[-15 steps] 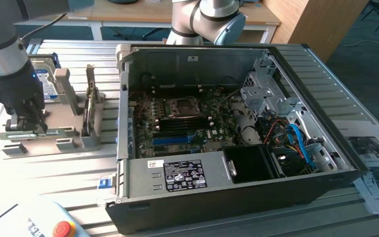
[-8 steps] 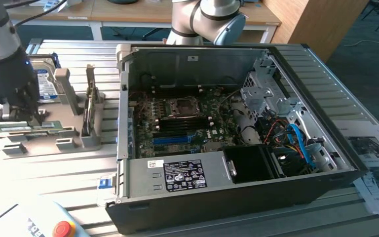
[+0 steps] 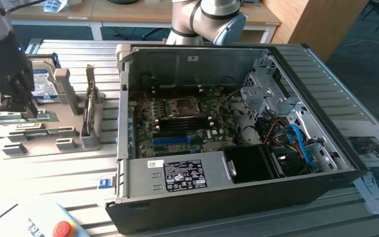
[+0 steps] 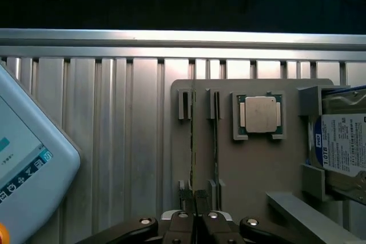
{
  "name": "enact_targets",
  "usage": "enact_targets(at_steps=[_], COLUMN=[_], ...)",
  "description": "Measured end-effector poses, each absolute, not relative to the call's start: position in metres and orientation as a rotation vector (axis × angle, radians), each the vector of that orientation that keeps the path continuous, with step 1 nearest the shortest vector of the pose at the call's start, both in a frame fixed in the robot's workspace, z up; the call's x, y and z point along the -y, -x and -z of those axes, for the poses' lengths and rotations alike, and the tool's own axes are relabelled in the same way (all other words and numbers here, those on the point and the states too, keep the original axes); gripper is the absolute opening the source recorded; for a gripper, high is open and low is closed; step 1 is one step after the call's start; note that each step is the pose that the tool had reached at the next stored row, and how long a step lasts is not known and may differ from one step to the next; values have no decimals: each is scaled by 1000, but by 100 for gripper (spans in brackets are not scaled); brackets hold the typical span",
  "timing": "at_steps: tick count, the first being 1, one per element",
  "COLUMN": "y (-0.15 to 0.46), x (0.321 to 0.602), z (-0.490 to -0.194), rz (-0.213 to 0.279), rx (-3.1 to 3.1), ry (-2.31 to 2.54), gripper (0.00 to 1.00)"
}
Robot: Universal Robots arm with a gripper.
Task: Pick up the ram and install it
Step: 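Pick up the ram and move it above insertion slot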
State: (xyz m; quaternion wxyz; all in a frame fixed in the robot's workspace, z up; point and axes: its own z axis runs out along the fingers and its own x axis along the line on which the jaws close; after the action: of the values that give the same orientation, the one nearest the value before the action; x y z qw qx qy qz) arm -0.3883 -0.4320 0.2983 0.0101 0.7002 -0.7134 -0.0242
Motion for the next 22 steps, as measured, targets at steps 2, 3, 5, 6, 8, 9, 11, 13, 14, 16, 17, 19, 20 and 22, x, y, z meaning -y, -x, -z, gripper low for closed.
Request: enact_targets(at_steps=[2, 3, 5, 6, 8, 9, 11, 13, 14, 16, 17, 19, 20, 22], y=[388, 388, 388, 388, 388, 388, 388, 388, 388, 388, 388, 388, 388, 388], x=[432, 432, 432, 432, 432, 432, 432, 432, 432, 432, 432, 432, 432, 432], z=[-304, -308, -314, -317, -324, -327, -333, -340, -343, -350, -353, -359, -362, -368], rz=[75, 75, 75, 75, 75, 75, 75, 75, 75, 76, 75, 76, 75, 75], rx=[2227, 2227, 2227, 2227, 2227, 2227, 2227, 2227, 2227, 2227, 2227, 2227, 2227, 2227], ry=[-2186, -2186, -2186, -2186, -2186, -2186, -2186, -2186, -2186, -2186, -2186, -2186, -2186, -2186], gripper=[12, 12, 12, 12, 12, 12, 12, 12, 12, 12, 12, 12, 12, 12])
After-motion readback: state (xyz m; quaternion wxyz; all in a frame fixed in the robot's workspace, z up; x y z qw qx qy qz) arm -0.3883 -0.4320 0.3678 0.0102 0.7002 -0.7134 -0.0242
